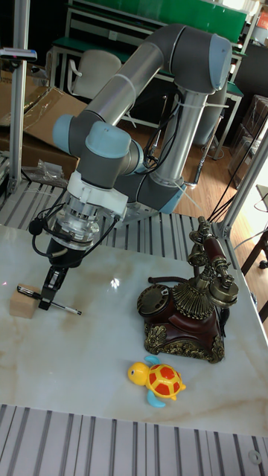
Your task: Dial a number on an old rotary phone
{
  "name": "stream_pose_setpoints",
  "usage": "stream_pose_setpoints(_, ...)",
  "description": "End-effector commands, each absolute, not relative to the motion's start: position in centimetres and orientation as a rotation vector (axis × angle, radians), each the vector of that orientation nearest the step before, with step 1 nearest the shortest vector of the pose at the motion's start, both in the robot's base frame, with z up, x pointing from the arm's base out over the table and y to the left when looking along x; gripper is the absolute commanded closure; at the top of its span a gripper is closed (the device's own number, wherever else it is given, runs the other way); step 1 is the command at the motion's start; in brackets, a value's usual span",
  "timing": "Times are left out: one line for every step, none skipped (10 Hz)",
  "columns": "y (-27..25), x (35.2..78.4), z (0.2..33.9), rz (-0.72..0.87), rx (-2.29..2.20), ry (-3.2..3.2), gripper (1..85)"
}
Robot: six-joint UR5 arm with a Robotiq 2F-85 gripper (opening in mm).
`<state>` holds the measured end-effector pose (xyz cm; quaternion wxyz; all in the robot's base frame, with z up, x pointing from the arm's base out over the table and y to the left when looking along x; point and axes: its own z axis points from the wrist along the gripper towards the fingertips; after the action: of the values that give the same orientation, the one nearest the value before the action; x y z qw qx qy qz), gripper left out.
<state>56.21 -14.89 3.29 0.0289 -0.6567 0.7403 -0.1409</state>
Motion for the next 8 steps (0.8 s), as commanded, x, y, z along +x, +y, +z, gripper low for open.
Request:
stream_pose_setpoints(-14.83,56.31,3.25,-0.426,-1.992,2.3,84.3)
stream_pose_setpoints(-14.75,56.33,3.22,-0.422,-1.99,2.299,84.3)
stream_pose_setpoints(-14.76,56.3,3.18,-0.421,-1.987,2.303,84.3)
stream_pose_setpoints(-14.84,56.26,3.19,-0.423,-1.984,2.309,83.7)
stream_pose_setpoints(-14.89,56.26,3.21,-0.425,-1.99,2.305,73.0)
stream_pose_setpoints(-14.85,56.22,3.19,-0.422,-1.994,2.303,69.3)
stream_pose_setpoints(-14.82,56.22,3.19,-0.42,-1.993,2.303,66.7)
stream_pose_setpoints(-14.7,56.26,3.2,-0.416,-1.994,2.298,54.3)
